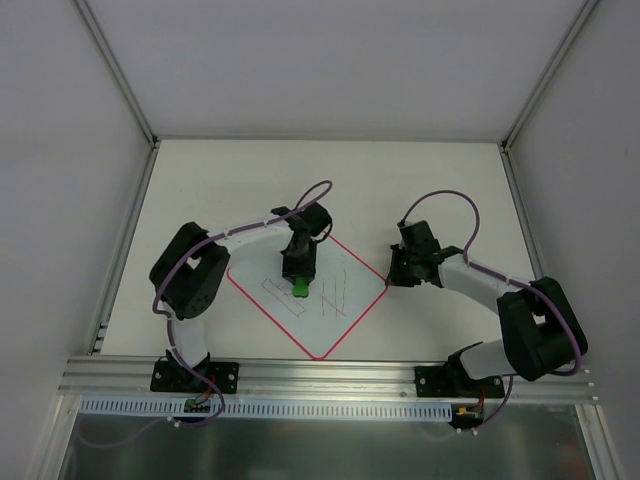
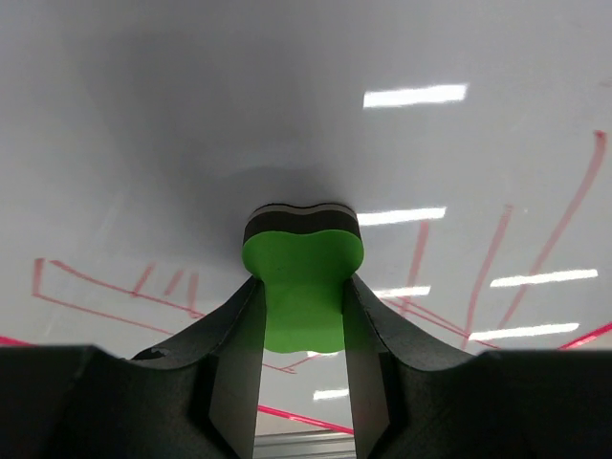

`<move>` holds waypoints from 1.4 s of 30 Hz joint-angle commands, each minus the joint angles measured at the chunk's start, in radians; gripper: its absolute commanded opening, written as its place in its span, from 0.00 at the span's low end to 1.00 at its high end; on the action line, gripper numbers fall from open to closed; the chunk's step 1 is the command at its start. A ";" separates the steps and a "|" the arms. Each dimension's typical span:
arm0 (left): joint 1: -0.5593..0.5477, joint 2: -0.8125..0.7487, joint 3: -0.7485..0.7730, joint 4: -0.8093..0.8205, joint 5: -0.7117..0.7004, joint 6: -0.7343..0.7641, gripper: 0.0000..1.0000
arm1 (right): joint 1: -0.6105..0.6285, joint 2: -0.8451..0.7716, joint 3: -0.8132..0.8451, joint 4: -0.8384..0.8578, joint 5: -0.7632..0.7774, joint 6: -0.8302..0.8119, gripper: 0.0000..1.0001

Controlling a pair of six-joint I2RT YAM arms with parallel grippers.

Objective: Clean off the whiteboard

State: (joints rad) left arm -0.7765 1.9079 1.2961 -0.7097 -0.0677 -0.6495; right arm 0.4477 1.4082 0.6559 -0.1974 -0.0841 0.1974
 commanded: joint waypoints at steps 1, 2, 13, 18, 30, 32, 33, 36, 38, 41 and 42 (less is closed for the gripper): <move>0.141 0.017 -0.180 -0.073 -0.084 -0.010 0.00 | 0.002 -0.012 -0.024 -0.051 0.038 -0.021 0.00; 0.161 -0.021 -0.196 -0.074 -0.092 -0.009 0.00 | 0.003 -0.011 -0.024 -0.053 0.032 -0.023 0.00; 0.269 -0.078 -0.274 -0.074 -0.120 0.004 0.00 | 0.003 -0.015 -0.024 -0.050 0.027 -0.027 0.00; 0.142 -0.035 -0.192 -0.073 -0.060 -0.018 0.00 | 0.003 -0.018 -0.024 -0.048 0.027 -0.027 0.00; -0.202 0.132 -0.069 -0.076 0.091 -0.099 0.00 | 0.003 -0.037 -0.033 -0.050 0.037 -0.023 0.00; -0.184 0.111 -0.108 -0.076 0.074 -0.107 0.00 | 0.003 -0.035 -0.033 -0.050 0.034 -0.024 0.00; -0.146 0.077 -0.124 -0.074 0.043 -0.110 0.00 | 0.003 -0.037 -0.033 -0.050 0.032 -0.024 0.00; -0.067 0.005 -0.170 -0.076 -0.001 -0.098 0.00 | 0.003 -0.038 -0.036 -0.048 0.030 -0.026 0.00; 0.034 -0.024 -0.196 -0.076 -0.030 -0.075 0.00 | 0.003 -0.043 -0.038 -0.047 0.030 -0.026 0.00; 0.153 -0.069 -0.211 -0.077 -0.069 -0.041 0.00 | 0.003 -0.054 -0.042 -0.048 0.033 -0.027 0.00; 0.180 -0.082 -0.212 -0.079 -0.073 -0.035 0.00 | 0.003 -0.057 -0.042 -0.048 0.033 -0.027 0.00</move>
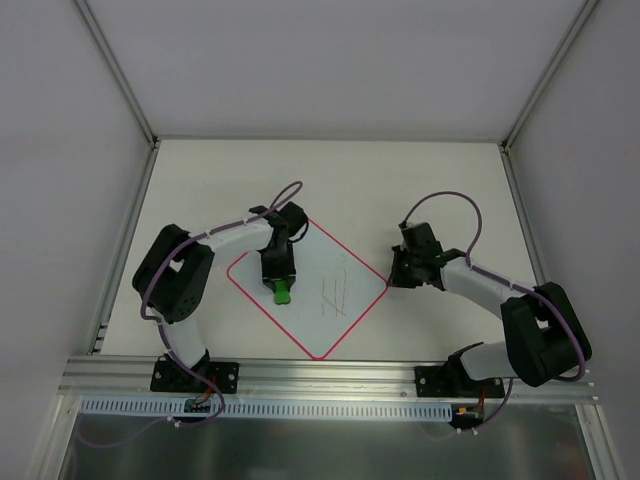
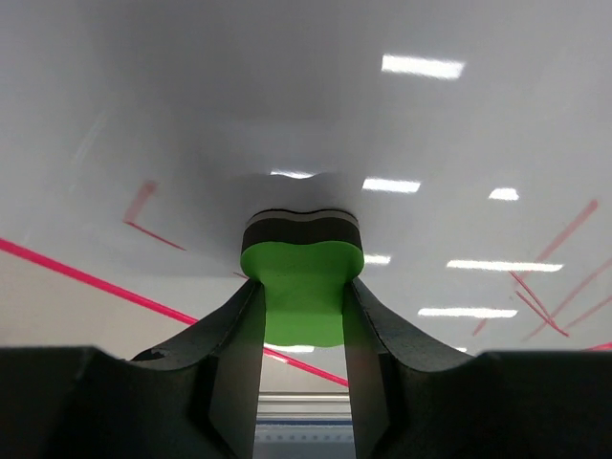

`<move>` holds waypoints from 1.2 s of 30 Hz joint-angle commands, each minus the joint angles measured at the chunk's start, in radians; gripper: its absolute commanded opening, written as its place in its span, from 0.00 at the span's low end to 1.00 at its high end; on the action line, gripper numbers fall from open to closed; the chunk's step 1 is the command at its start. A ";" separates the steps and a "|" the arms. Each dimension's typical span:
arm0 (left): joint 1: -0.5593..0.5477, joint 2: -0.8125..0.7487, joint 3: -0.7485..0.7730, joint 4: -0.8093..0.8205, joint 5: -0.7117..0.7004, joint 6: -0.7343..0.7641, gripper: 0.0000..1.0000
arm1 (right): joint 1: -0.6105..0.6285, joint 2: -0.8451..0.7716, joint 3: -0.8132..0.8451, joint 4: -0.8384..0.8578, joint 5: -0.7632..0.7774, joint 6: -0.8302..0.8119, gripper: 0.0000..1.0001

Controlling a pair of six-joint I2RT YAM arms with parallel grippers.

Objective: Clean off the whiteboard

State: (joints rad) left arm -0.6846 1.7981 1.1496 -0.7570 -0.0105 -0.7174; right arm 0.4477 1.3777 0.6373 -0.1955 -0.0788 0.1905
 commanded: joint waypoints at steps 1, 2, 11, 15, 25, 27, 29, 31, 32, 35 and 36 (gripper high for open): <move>0.139 0.024 -0.065 -0.031 -0.140 0.045 0.00 | 0.003 -0.031 -0.025 -0.050 0.028 -0.022 0.00; 0.161 0.023 -0.064 -0.030 -0.144 0.052 0.00 | 0.005 -0.031 -0.027 -0.050 0.028 -0.023 0.00; 0.316 0.030 -0.024 -0.039 -0.169 0.104 0.00 | 0.003 -0.029 -0.028 -0.047 0.019 -0.025 0.00; 0.316 0.040 -0.033 -0.041 -0.154 0.125 0.00 | 0.005 -0.026 -0.027 -0.044 0.019 -0.025 0.00; 0.065 0.075 -0.051 -0.038 -0.095 0.061 0.00 | 0.005 -0.023 -0.033 0.001 -0.019 -0.033 0.05; 0.045 0.084 -0.042 -0.039 -0.095 0.052 0.00 | 0.005 -0.026 -0.031 0.011 -0.041 -0.034 0.11; 0.039 0.086 -0.039 -0.038 -0.094 0.049 0.00 | 0.008 -0.037 -0.031 0.019 -0.050 -0.033 0.19; 0.027 0.080 -0.039 -0.038 -0.092 0.047 0.00 | 0.014 -0.046 -0.033 0.027 -0.056 -0.033 0.24; 0.020 0.080 -0.039 -0.039 -0.094 0.045 0.00 | 0.016 -0.052 -0.034 0.034 -0.056 -0.033 0.25; 0.000 0.079 -0.036 -0.038 -0.091 0.041 0.00 | 0.022 -0.049 -0.025 0.045 -0.067 -0.033 0.28; -0.004 0.084 -0.036 -0.039 -0.091 0.042 0.00 | 0.028 -0.036 -0.021 0.047 -0.073 -0.033 0.28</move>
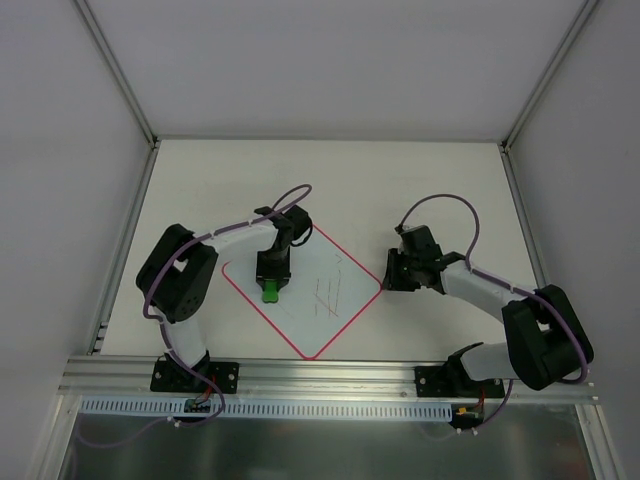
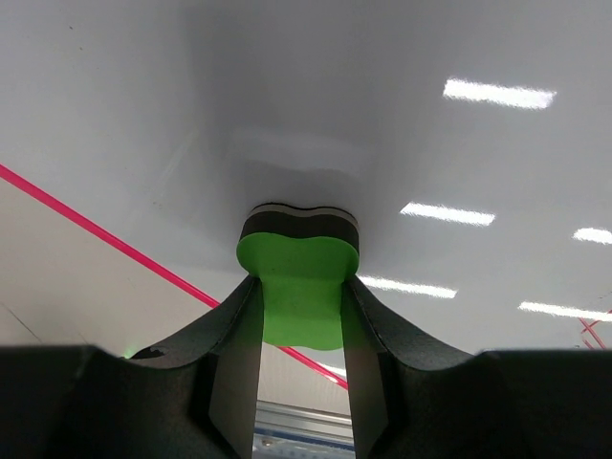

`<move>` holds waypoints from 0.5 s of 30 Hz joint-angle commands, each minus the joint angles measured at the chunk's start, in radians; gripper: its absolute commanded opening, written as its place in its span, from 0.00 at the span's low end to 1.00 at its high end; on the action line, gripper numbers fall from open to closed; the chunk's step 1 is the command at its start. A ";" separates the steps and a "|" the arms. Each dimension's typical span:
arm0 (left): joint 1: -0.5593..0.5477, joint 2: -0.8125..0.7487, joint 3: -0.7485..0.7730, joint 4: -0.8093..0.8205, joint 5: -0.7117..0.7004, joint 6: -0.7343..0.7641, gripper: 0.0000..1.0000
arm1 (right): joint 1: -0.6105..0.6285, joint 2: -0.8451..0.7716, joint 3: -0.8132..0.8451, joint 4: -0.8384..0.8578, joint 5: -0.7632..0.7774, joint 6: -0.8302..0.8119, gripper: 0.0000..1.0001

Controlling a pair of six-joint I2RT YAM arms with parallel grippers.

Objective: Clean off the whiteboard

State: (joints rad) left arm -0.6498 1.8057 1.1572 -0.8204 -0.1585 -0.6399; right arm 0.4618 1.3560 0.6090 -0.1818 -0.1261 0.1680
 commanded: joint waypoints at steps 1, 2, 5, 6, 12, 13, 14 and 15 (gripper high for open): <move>-0.045 0.080 -0.042 0.024 0.056 -0.038 0.00 | 0.018 -0.008 0.018 0.031 -0.024 -0.010 0.28; -0.047 0.083 -0.040 0.027 0.056 -0.038 0.00 | 0.026 0.002 0.023 0.033 -0.021 -0.007 0.28; -0.053 0.087 -0.039 0.026 0.054 -0.040 0.00 | 0.035 0.034 0.035 0.039 -0.017 -0.004 0.28; -0.053 0.087 -0.039 0.026 0.054 -0.040 0.00 | 0.041 0.041 0.037 0.041 -0.017 -0.002 0.27; -0.077 0.086 -0.028 0.026 0.056 -0.041 0.00 | 0.061 0.115 0.052 0.041 -0.009 0.007 0.17; -0.086 0.087 -0.025 0.024 0.060 -0.046 0.00 | 0.064 0.124 0.054 0.041 -0.006 0.010 0.13; -0.097 0.090 -0.021 0.024 0.066 -0.053 0.00 | 0.064 0.132 0.055 0.036 -0.003 0.013 0.10; -0.126 0.096 -0.010 0.024 0.077 -0.060 0.00 | 0.066 0.146 0.058 0.035 0.003 0.016 0.06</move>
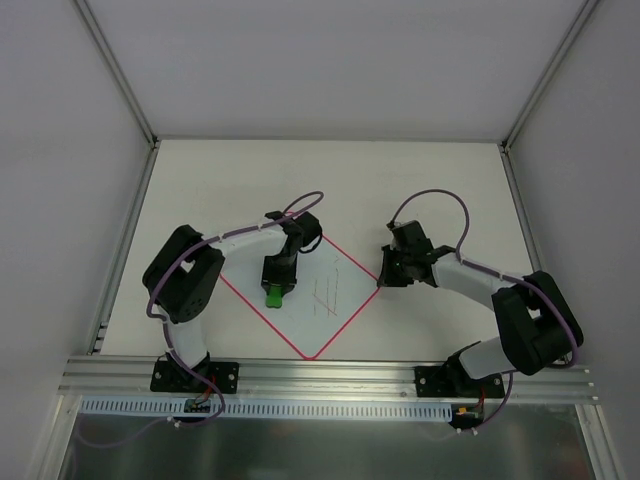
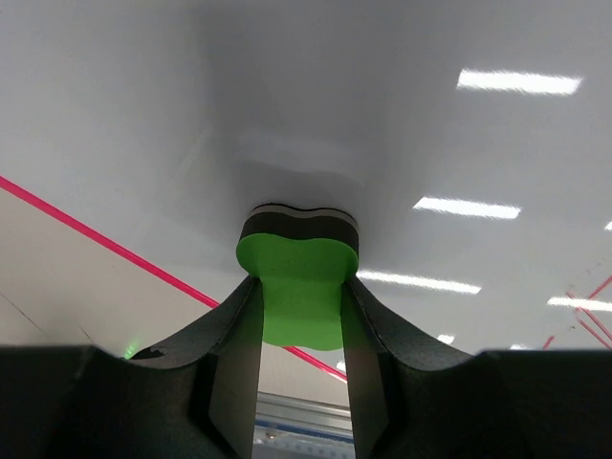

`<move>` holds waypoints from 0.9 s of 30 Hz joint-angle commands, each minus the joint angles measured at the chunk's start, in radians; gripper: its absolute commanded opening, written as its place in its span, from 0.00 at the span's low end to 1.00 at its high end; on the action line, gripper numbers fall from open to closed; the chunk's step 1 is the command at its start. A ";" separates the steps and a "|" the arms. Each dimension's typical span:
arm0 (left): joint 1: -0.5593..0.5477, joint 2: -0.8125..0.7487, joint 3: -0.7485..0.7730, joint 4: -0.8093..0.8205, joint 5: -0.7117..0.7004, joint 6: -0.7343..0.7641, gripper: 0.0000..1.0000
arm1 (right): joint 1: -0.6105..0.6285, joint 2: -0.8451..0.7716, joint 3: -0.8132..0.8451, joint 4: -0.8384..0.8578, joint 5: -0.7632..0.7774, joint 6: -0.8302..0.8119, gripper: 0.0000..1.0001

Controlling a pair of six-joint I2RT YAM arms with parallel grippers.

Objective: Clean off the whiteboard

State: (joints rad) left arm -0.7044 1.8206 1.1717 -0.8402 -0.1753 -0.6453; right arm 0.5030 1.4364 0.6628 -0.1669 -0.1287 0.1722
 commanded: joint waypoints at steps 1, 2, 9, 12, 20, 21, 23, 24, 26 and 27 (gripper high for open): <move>-0.089 0.086 -0.020 0.046 0.105 -0.062 0.00 | 0.025 0.070 0.006 0.017 0.011 0.019 0.00; -0.108 0.092 -0.004 0.044 0.117 -0.079 0.00 | 0.026 0.071 0.004 0.010 0.015 0.021 0.00; -0.296 0.154 0.089 0.047 0.203 -0.186 0.00 | 0.026 0.062 0.006 -0.003 0.047 0.035 0.00; -0.303 0.140 0.083 0.046 0.181 -0.217 0.00 | 0.026 0.062 0.006 -0.005 0.050 0.038 0.00; -0.150 0.048 -0.018 0.044 0.060 -0.179 0.00 | 0.026 0.061 0.004 -0.006 0.054 0.035 0.00; -0.104 0.027 -0.035 0.046 0.051 -0.175 0.00 | 0.026 0.059 0.003 -0.006 0.055 0.036 0.00; -0.066 0.002 -0.085 0.044 0.022 -0.165 0.00 | 0.026 0.056 0.001 -0.008 0.055 0.036 0.00; -0.054 -0.023 -0.105 0.043 0.008 -0.165 0.00 | 0.026 0.055 0.000 -0.008 0.057 0.035 0.00; -0.023 -0.047 -0.157 0.044 -0.013 -0.168 0.00 | 0.026 0.052 0.000 -0.009 0.060 0.035 0.00; -0.018 -0.069 -0.173 0.044 -0.018 -0.168 0.00 | 0.026 0.052 -0.002 -0.008 0.058 0.033 0.00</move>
State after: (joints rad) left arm -0.7452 1.7550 1.0943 -0.8032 -0.0631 -0.8131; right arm 0.5213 1.4666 0.6830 -0.1284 -0.1093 0.2096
